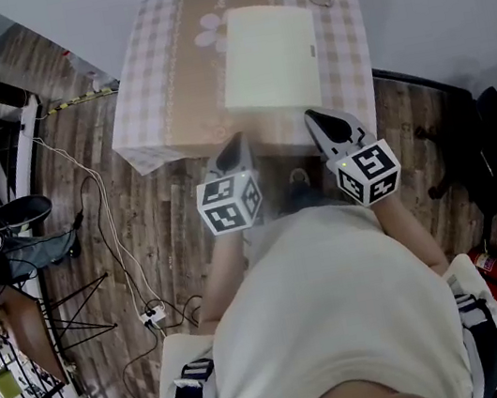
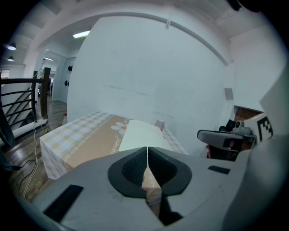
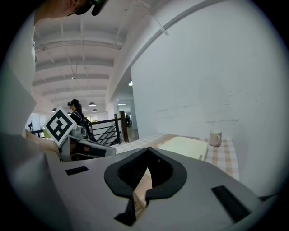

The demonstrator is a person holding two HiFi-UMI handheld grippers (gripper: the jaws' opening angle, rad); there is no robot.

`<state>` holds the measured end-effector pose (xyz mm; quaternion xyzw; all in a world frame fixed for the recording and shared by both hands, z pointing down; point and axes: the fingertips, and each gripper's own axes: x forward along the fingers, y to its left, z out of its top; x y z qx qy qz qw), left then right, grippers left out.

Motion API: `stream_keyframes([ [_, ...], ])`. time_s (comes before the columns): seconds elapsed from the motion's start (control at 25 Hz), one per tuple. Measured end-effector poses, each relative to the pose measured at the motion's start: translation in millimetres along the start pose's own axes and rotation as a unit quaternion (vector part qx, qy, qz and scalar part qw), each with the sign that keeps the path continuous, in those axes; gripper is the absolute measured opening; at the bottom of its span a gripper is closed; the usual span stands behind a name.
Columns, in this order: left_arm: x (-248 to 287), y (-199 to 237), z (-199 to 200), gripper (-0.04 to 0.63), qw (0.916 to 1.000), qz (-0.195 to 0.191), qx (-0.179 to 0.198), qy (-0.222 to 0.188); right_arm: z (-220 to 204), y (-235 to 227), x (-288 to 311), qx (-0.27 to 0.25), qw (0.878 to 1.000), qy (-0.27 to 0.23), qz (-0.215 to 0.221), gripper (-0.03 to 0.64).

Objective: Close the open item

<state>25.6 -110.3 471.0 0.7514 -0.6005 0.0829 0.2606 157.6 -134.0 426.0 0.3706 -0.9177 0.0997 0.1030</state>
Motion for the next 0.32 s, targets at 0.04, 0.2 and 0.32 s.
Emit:
stream_keyframes([
  [0.04, 1.0, 0.1, 0.0, 0.009, 1.0000, 0.000, 0.000, 0.001, -0.3, -1.2, 0.3, 0.000, 1.000, 0.000, 0.000, -0.001],
  [0.2, 5.1, 1.2, 1.4, 0.008, 1.0000, 0.002, 0.003, 0.004, 0.9, -6.7, 2.8, 0.001, 1.000, -0.001, -0.002, -0.001],
  [0.32, 8.2, 2.6, 3.3, 0.008, 1.0000, 0.003, 0.005, 0.006, 2.3, -12.0, 6.2, 0.003, 1.000, -0.001, -0.004, -0.001],
])
